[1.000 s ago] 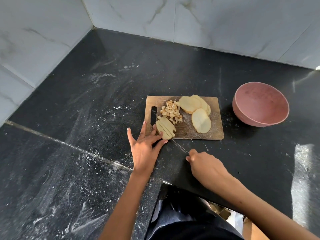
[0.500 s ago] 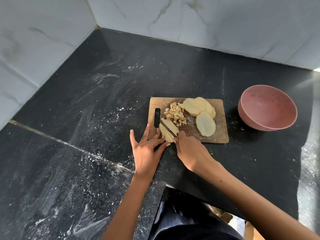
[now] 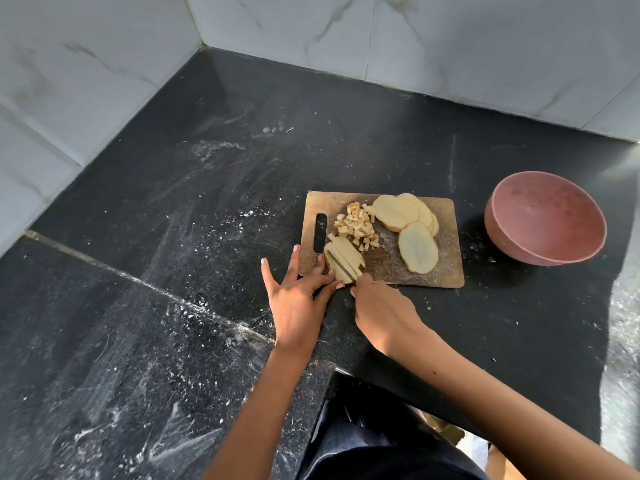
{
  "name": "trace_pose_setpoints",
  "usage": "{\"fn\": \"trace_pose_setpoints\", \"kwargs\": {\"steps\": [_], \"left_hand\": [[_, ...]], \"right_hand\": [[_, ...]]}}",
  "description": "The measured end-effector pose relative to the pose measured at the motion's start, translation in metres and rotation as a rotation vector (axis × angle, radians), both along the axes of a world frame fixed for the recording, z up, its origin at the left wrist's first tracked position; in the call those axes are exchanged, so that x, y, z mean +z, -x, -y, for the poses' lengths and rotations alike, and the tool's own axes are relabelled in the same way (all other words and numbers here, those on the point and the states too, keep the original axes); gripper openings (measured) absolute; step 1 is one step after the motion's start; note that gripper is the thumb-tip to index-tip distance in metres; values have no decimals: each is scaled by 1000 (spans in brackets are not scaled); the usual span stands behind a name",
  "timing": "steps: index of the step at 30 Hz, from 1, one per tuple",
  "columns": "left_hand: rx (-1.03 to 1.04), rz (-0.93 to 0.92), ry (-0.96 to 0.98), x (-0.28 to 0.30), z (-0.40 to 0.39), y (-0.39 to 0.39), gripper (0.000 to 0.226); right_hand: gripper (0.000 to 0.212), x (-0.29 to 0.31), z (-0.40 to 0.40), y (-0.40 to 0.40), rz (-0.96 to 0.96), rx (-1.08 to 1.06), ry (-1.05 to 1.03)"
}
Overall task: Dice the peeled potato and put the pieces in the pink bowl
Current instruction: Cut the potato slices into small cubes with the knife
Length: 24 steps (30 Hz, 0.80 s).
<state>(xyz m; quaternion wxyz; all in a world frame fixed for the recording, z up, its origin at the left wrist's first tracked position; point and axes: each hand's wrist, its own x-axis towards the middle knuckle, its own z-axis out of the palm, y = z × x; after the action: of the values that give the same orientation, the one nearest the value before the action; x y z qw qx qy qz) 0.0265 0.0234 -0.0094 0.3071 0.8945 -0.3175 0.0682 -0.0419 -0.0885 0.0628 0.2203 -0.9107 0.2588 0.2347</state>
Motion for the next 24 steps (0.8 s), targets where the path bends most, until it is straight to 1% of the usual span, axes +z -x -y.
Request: {"fn": "trace_pose_setpoints", "kwargs": {"steps": [3, 10, 14, 17, 20, 24], "left_hand": [[-5, 8, 0, 0, 1, 0, 13], [-22, 48, -6, -3, -1, -1, 13], [-12, 72, -19, -2, 0, 0, 13], [3, 87, -34, 0, 0, 0, 12], [10, 87, -57, -1, 1, 0, 13], [5, 109, -55, -3, 1, -1, 14]], "right_hand": [[22, 0, -1, 4, -22, -25, -17], [17, 1, -3, 1, 15, -83, -77], [21, 2, 2, 0, 25, -77, -121], [24, 4, 3, 9, -17, -75, -100], [22, 4, -3, 22, -81, -50, -35], [22, 5, -3, 32, -90, -57, -40]]}}
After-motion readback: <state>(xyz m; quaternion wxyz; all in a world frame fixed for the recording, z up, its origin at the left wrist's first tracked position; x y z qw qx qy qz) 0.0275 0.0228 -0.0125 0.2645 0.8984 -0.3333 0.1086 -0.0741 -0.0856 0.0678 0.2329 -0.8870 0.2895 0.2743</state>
